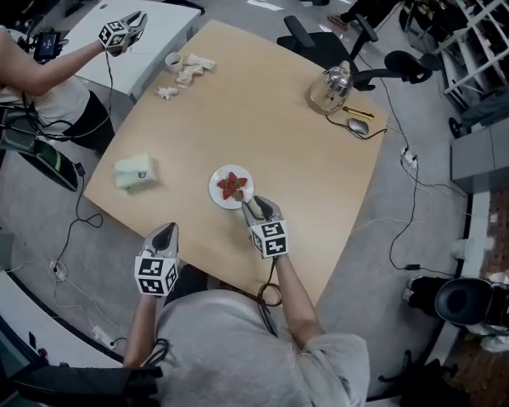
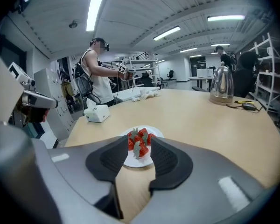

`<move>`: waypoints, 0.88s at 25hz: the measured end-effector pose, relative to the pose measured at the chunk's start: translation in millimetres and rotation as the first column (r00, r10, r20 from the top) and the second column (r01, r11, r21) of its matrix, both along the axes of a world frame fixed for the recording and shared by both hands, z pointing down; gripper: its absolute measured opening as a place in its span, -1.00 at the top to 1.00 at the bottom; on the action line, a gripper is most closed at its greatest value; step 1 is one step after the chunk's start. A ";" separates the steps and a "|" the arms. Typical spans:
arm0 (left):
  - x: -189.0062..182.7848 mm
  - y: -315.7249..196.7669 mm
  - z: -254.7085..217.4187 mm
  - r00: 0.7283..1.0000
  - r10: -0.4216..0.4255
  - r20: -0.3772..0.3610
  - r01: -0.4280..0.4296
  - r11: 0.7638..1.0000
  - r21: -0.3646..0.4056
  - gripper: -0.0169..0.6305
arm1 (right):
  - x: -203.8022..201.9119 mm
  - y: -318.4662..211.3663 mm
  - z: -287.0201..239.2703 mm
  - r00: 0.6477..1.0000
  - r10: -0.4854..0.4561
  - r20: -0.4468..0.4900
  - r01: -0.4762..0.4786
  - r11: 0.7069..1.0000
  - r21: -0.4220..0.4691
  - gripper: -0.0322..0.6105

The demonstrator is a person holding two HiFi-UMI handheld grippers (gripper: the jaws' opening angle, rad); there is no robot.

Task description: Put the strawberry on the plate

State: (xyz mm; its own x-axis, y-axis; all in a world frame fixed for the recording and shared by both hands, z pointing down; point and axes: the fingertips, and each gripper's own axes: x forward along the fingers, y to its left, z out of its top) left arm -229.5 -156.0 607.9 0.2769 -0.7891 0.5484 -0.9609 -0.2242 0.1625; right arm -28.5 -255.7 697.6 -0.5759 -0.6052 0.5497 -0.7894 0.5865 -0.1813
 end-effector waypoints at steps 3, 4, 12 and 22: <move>13.8 -0.5 -5.0 0.999 0.037 0.000 -0.037 0.999 0.020 0.89 | 19.5 3.9 -22.9 0.997 0.063 0.040 -0.065 0.997 0.040 0.47; 18.9 -0.4 -6.4 0.999 0.051 -0.001 -0.051 0.998 0.024 0.89 | 27.4 5.9 -30.8 0.995 0.087 0.054 -0.090 0.995 0.051 0.50; 70.7 -5.7 -33.4 0.985 0.173 -0.022 -0.171 0.981 0.091 0.89 | 97.1 31.4 -94.8 0.961 0.247 0.123 -0.265 0.950 0.167 0.80; 159.3 -9.0 -67.3 0.932 0.362 -0.039 -0.348 0.917 0.197 0.89 | 169.7 82.7 -139.3 0.912 0.376 0.165 -0.407 0.880 0.246 0.88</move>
